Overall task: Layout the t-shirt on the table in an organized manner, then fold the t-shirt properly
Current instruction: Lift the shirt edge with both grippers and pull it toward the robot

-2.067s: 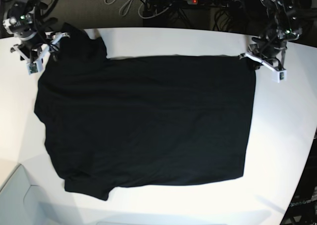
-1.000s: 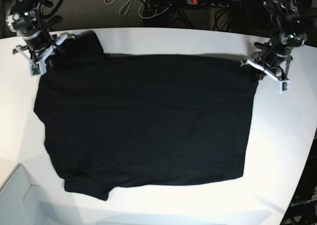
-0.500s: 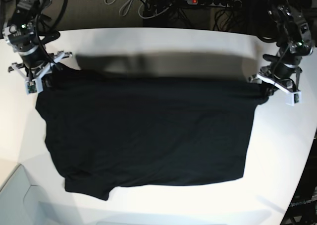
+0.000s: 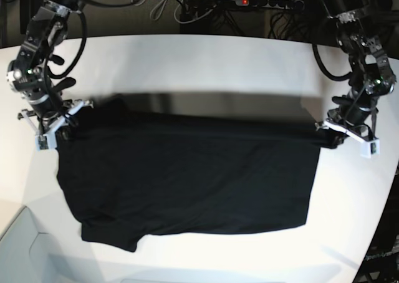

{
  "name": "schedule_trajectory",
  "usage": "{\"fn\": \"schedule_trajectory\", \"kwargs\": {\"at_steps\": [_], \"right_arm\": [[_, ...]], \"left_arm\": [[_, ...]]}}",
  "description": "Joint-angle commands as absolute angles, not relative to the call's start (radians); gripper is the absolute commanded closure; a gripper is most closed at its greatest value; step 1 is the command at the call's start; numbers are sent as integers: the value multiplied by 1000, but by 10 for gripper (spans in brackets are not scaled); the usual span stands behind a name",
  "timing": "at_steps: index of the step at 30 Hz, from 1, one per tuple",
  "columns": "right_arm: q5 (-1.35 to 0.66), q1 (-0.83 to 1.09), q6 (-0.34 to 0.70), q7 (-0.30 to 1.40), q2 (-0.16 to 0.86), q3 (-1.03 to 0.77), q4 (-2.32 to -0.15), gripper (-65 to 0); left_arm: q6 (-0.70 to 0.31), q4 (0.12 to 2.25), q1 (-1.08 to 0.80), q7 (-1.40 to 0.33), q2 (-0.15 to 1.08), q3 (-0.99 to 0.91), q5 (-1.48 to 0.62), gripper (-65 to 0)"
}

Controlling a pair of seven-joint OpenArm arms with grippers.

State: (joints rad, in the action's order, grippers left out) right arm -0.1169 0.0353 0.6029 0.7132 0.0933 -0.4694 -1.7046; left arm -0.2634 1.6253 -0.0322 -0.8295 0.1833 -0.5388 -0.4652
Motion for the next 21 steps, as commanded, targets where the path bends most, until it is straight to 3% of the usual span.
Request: {"fn": "schedule_trajectory", "kwargs": {"at_steps": [1,21], "right_arm": [[-128,12,599,688,113,-460,-1705,0],[-128,-154,599,685,139,-440,-1503,0]], "left_arm": [[-263,1624,-8,-803,197,-542,-470,0],[-262,1280,254,-791,236,-432,-469,0]]}}
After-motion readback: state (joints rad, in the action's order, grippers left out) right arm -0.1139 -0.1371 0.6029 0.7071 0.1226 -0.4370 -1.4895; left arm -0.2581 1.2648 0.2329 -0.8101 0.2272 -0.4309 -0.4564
